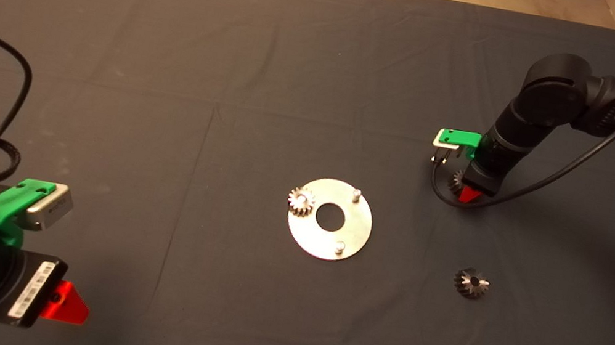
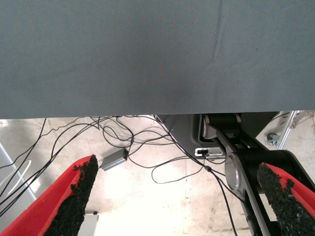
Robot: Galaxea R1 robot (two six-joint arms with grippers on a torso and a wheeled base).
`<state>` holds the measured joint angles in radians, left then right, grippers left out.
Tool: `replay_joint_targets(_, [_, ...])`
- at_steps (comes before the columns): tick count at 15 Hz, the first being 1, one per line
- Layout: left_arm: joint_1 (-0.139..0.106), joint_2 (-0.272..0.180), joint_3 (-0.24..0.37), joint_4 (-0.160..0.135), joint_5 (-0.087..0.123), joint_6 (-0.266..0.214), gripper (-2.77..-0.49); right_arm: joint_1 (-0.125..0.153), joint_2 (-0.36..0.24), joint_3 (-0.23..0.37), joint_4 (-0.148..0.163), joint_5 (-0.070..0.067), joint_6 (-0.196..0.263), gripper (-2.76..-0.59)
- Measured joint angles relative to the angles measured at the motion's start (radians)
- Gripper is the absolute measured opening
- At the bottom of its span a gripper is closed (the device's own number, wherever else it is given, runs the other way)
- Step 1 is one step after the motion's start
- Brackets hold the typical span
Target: Install three planetary gears onto the carrier pins
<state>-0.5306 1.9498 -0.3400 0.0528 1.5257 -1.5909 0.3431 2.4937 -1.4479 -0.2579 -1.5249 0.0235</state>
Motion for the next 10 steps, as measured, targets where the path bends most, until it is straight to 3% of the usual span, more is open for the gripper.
replay_joint_targets(8, [0.000,-0.003,0.000,-0.001,0.000,0.000,-0.93,-0.004,0.000,0.000,0.000,0.000,0.000,-1.98])
replay_joint_targets(10, [0.000,-0.016,0.000,-0.002,0.000,0.000,-0.93,-0.005,-0.001,-0.002,0.000,0.000,0.000,-2.12])
